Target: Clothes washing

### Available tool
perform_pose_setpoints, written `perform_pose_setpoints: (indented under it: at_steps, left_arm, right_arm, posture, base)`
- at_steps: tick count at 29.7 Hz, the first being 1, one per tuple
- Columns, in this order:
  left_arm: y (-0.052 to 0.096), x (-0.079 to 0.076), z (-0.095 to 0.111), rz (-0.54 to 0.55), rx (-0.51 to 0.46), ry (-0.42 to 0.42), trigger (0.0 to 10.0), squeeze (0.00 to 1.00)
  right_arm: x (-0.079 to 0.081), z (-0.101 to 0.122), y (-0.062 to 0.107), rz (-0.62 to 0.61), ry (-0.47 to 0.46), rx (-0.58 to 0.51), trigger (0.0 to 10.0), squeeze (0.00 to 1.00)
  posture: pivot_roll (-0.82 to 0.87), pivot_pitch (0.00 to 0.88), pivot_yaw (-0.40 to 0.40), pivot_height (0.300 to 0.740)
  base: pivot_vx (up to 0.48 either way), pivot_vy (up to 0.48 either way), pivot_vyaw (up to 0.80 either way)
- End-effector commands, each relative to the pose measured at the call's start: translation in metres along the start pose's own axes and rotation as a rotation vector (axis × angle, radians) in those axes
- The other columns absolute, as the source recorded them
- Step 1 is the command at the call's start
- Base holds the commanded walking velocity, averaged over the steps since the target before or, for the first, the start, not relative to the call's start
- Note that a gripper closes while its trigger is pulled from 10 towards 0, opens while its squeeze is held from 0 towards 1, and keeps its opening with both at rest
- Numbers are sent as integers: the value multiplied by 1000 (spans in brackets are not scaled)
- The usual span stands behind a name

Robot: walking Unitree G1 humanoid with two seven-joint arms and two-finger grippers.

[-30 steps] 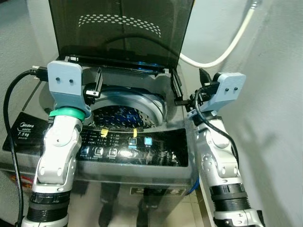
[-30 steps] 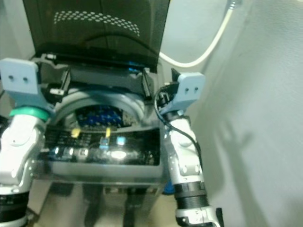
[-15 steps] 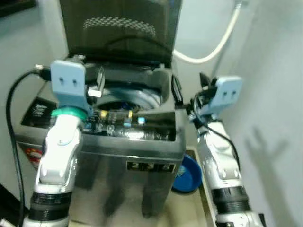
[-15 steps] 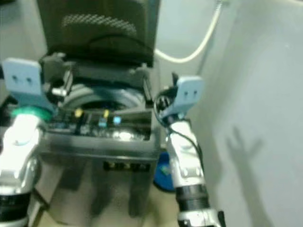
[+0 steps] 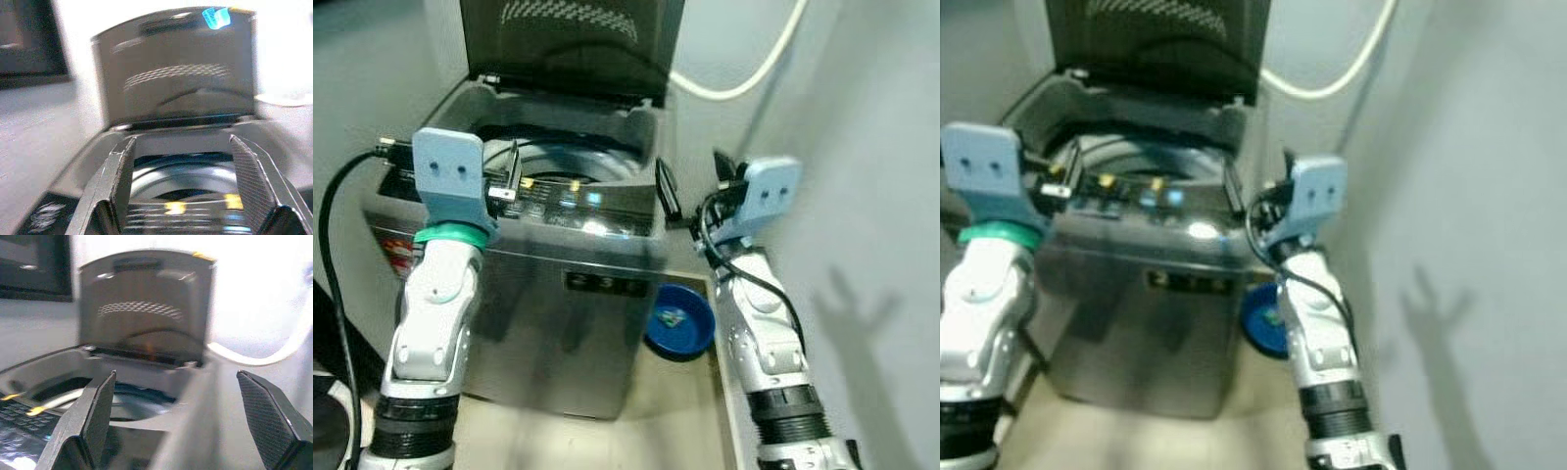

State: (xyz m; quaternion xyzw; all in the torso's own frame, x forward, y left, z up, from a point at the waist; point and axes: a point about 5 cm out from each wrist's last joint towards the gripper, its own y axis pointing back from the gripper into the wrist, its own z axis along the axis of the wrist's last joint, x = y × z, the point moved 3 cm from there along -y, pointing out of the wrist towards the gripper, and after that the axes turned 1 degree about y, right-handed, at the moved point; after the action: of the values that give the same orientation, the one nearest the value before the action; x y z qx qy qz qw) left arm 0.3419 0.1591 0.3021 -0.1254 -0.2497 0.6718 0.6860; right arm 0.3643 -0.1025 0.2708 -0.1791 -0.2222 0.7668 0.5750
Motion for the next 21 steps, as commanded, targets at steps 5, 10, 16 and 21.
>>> perform_pose_setpoints:
  at_steps: [5,10,16,21]
  left_arm:
    - [12,-11,-30,-55,150,50,10000,0]
    - [42,-47,-68,-162,362,153,10000,0]
    - [56,-57,-87,-178,445,161,10000,0]
    - [71,-58,-107,-196,509,95,10000,0]
  right_arm:
    - [13,-22,9,62,36,83,10000,0]
    - [11,-73,42,95,66,271,10000,0]
    - [11,-100,64,111,79,383,10000,0]
    - [11,-126,91,127,90,497,10000,0]
  posture:
    - [80,39,-42,740]
    - [81,38,-43,740]
    - [82,37,-45,740]
    - [80,35,-44,740]
  base:
    - [0,0,800]
    - [0,0,791]
    - [0,0,788]
    - [0,0,788]
